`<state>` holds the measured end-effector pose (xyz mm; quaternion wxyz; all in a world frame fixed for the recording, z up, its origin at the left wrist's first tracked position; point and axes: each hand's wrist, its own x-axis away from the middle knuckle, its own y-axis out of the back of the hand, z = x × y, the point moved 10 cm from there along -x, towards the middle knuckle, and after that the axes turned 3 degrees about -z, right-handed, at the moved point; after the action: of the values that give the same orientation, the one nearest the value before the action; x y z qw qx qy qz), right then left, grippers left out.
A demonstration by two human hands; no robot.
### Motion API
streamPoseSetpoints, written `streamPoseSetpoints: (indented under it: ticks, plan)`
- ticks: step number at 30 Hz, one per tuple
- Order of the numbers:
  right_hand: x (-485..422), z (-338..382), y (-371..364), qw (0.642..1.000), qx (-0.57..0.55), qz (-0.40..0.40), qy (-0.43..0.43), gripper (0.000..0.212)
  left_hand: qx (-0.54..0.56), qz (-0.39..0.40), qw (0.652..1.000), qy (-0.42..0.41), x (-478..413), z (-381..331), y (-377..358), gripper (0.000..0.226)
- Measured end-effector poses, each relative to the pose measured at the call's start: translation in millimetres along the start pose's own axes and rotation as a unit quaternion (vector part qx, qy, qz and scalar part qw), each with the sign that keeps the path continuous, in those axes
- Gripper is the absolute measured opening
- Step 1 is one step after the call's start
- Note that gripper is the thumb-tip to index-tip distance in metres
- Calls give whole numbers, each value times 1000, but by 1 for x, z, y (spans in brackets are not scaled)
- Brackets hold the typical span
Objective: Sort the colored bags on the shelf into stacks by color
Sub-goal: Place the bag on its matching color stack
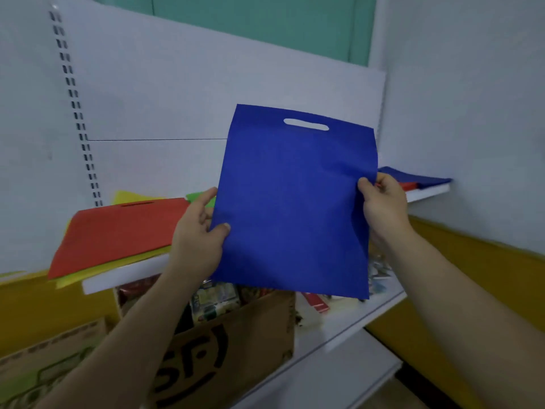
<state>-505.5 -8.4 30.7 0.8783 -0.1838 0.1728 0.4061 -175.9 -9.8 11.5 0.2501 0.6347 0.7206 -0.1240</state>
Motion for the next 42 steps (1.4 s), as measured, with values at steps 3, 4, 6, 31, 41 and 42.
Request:
streamPoseSetpoints:
  ticks: [3,4,6,31,41,42]
  plan:
    - [-19,-1,68,999,9,-33,-11,11,25,41,999,-4,7,-10,-66,56]
    - [-26,-1,90,999,11,-41,-13,10,35,51,998,-5,10,-14,-88,57]
    - [-38,0,132,998,20,-57,-17,10,56,68,996,-5,16,-20,-130,58]
    - [-200,-66,358,976,103,-192,-25,7,160,186,969,16,-24,-6,-462,54]
    - [-323,-115,334,972,123,-200,-26,13,129,183,975,-3,-132,25,-542,55]
    - [-332,-120,332,972,121,-198,-26,13,127,181,975,-1,-139,29,-547,56]
